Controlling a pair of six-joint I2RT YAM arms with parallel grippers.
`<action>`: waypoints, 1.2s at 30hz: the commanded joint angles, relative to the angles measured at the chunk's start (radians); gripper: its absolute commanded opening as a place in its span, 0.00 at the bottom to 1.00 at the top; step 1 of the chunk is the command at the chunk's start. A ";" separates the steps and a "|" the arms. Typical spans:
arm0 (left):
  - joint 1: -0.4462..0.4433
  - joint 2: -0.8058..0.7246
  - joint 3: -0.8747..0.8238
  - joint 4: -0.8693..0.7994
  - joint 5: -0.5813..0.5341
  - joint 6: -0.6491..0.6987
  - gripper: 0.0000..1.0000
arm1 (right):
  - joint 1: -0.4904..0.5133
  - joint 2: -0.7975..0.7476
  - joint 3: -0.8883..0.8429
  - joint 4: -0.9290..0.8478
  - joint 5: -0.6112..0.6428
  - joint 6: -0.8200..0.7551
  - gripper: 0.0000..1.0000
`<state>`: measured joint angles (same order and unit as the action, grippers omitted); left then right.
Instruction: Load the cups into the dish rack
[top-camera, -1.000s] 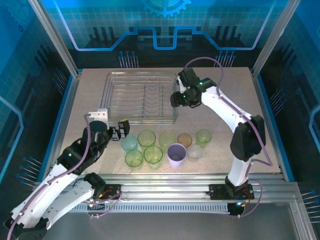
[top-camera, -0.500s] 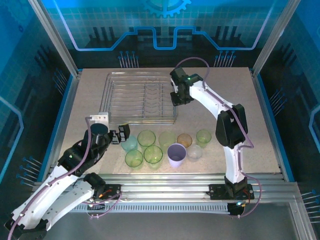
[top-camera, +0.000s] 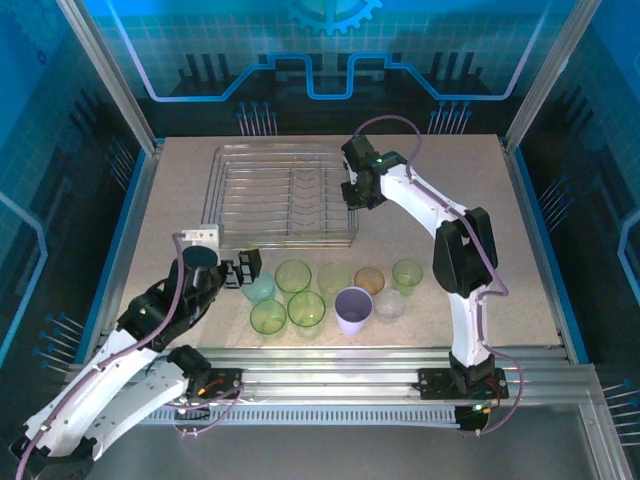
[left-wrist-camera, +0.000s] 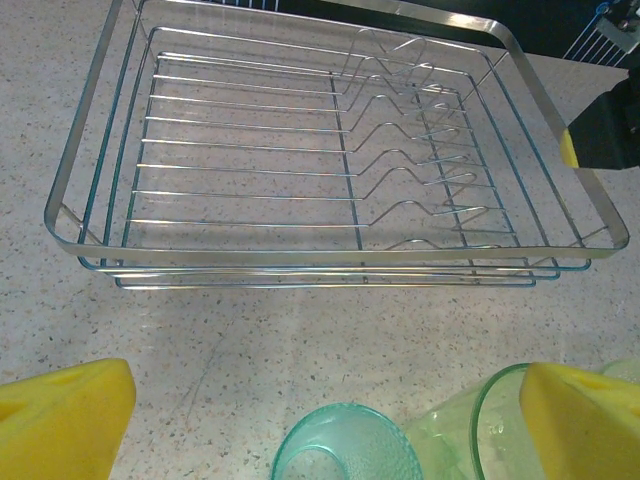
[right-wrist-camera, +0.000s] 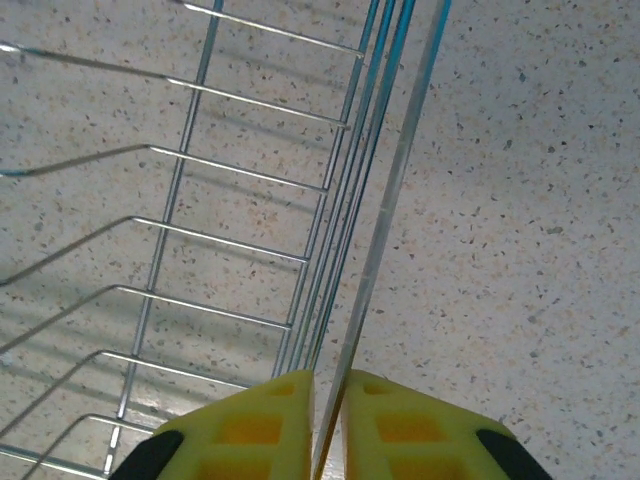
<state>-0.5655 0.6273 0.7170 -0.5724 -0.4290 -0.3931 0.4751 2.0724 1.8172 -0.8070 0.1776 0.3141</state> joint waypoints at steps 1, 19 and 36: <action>0.007 0.020 0.005 -0.003 0.020 -0.010 1.00 | -0.039 -0.024 -0.067 -0.005 0.006 0.023 0.12; 0.008 0.078 0.008 0.030 0.081 -0.026 1.00 | -0.121 -0.270 -0.388 0.004 0.131 0.043 0.07; 0.007 0.086 -0.020 0.049 0.123 -0.056 0.99 | -0.197 -0.406 -0.558 0.007 0.157 0.041 0.09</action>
<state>-0.5655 0.7155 0.7162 -0.5400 -0.3237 -0.4244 0.3023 1.6814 1.3045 -0.7361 0.2893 0.3511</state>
